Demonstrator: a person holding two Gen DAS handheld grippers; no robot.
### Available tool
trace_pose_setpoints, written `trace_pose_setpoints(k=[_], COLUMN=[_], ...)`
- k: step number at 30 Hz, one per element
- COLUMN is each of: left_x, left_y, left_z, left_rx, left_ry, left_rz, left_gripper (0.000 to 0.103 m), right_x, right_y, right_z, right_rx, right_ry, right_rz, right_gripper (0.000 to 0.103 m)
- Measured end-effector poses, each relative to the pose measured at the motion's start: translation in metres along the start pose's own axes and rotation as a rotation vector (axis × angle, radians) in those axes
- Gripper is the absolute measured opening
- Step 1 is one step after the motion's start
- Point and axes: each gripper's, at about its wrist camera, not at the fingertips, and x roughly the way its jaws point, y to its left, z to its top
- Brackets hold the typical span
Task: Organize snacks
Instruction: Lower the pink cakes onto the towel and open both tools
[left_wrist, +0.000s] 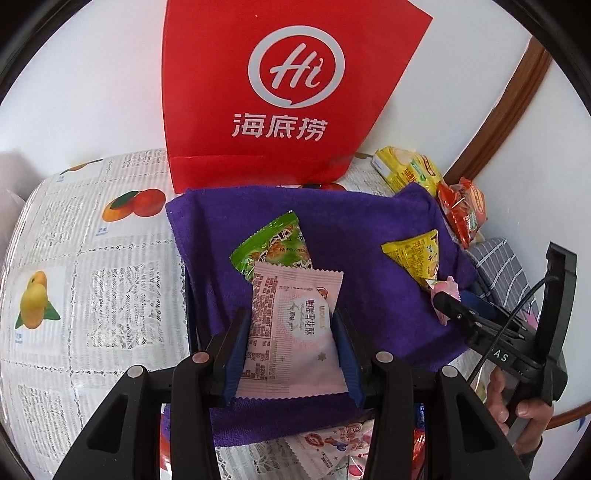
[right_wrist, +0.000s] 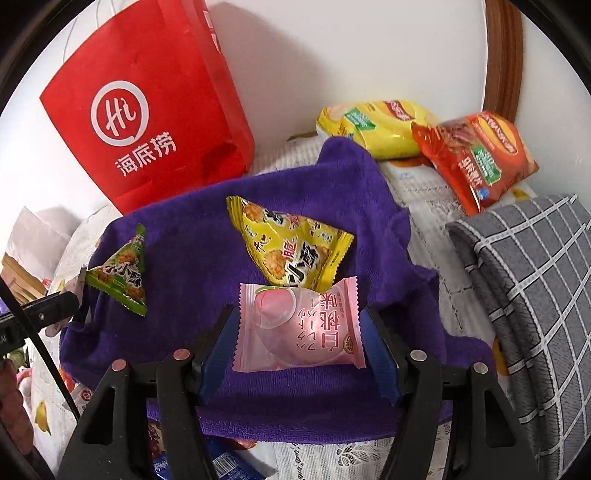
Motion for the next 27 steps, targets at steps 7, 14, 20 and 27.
trace_pose_setpoints(k=[7,14,20,27], left_x=[0.003,0.006,-0.009,-0.036], left_y=[0.003,0.005,0.004,-0.006], left_z=[0.000,0.000,0.002,0.003], left_rx=[-0.008,-0.025,-0.043,-0.014], left_ry=[0.021,0.050,0.036,-0.011], left_rz=[-0.008,-0.005,-0.031,-0.062], left_gripper=[0.044,0.046,0.059,0.062], right_x=[-0.007,-0.020,-0.052,-0.086], right_y=[0.002,0.016,0.017,0.033], right_z=[0.001,0.000,-0.006,-0.027], right_rx=[-0.006,-0.073,-0.039,-0.055], right_ry=[-0.013,-0.031,-0.098,-0.083], right_rz=[0.032,-0.028,-0.046,-0.038], right_gripper=[0.073,0.088,0.088,0.082])
